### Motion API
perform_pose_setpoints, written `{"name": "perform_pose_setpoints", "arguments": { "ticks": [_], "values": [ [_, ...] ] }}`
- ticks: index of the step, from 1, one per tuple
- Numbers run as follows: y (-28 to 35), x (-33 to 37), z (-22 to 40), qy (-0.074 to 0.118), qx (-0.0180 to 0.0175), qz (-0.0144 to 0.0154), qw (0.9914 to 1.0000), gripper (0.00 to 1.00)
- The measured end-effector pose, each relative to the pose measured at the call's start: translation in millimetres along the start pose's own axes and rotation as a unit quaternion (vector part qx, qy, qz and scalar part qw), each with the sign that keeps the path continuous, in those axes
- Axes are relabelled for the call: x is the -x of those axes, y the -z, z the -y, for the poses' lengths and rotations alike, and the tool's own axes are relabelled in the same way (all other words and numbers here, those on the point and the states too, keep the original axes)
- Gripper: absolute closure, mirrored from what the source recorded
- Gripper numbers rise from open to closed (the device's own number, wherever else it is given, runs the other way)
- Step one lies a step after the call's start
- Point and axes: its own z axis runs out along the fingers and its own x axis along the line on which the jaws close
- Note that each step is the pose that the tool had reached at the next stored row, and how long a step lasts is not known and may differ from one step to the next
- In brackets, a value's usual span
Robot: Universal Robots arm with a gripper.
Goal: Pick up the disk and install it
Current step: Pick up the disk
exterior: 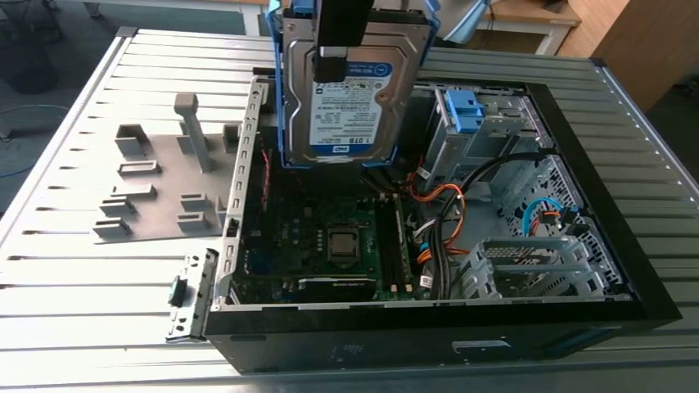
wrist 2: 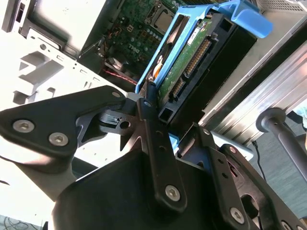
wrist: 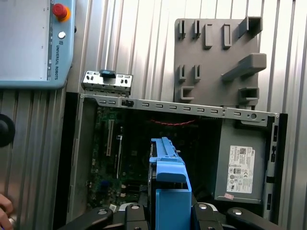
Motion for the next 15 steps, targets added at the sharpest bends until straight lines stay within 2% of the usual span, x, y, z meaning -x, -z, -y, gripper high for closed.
{"name": "perform_pose_setpoints", "arguments": {
  "ticks": [15],
  "values": [
    [-0.3, -10.1, 2.3, 0.0, 0.0, 0.0, 1.0, 0.63]
  ]
}}
